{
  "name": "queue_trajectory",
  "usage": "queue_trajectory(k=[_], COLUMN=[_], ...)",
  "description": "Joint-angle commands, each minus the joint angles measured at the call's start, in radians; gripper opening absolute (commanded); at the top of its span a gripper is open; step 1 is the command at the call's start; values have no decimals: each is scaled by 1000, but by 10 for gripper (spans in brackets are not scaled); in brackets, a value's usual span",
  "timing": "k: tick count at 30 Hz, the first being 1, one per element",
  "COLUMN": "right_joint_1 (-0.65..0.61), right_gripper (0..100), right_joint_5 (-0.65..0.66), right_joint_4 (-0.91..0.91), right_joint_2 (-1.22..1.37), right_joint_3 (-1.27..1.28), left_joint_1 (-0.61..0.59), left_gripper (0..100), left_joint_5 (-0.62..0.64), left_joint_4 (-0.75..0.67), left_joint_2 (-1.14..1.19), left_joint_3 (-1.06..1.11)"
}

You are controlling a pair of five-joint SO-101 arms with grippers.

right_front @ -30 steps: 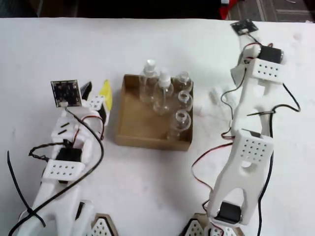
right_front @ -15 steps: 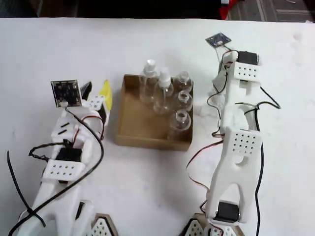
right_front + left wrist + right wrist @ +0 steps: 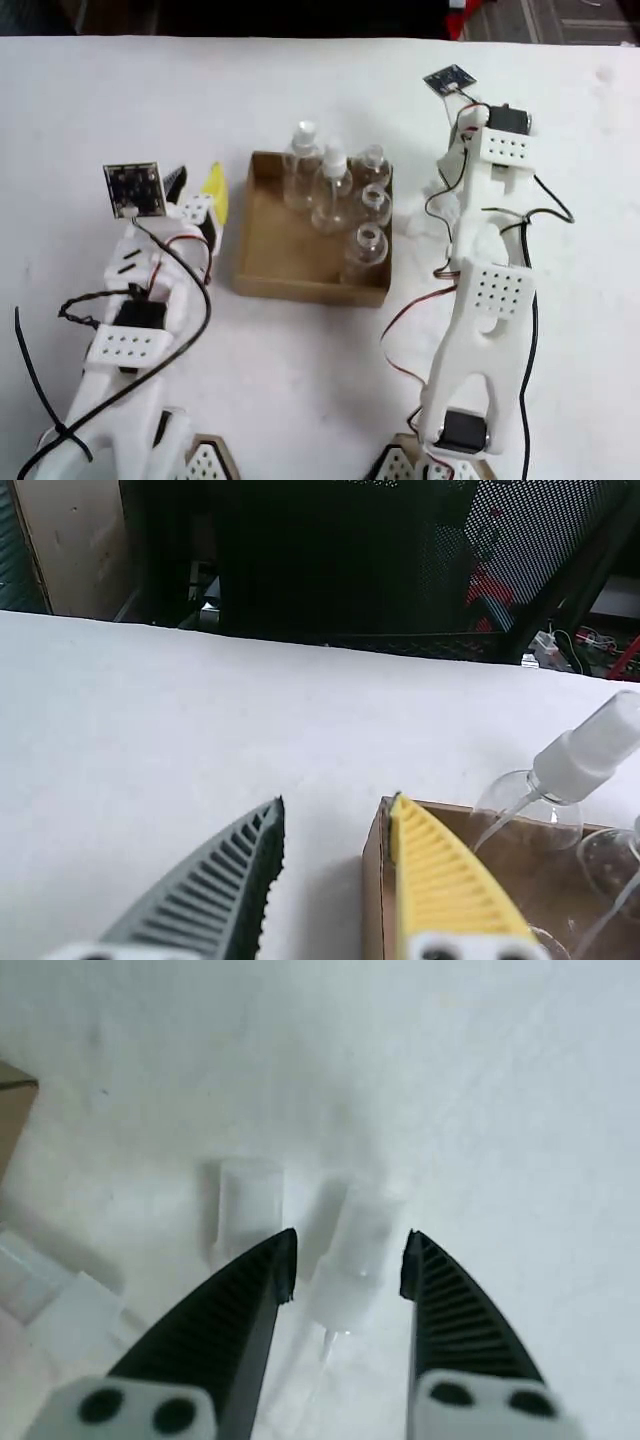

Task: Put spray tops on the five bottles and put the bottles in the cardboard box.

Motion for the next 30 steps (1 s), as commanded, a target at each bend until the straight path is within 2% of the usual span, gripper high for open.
queue_trajectory(k=[1,9,14,16,25,27,30], right_joint_1=[16,30,42,45,36,27,-4], right_gripper=[159,156,41,12,16,16,16], right_joint_5=[12,12,11,8,0,-60,-249], right_joint_4=[-16,-70,-67,-65,50,73,99], right_joint_2=[10,65,25,-7,-255,-343,-492], right_joint_3=[-15,-17,-17,-17,-17,-17,-17], left_joint_1=[13,15,15,15,15,15,18], left_gripper=[161,161,161,161,162,162,162], left_joint_5=[-14,-14,-14,-14,-14,-14,-14], left_joint_4=[-25,-25,-25,-25,-23,-23,-23], left_joint_2=[-24,-24,-22,-22,-22,-22,-22], left_joint_3=[-3,-3,-3,-3,-3,-3,-3])
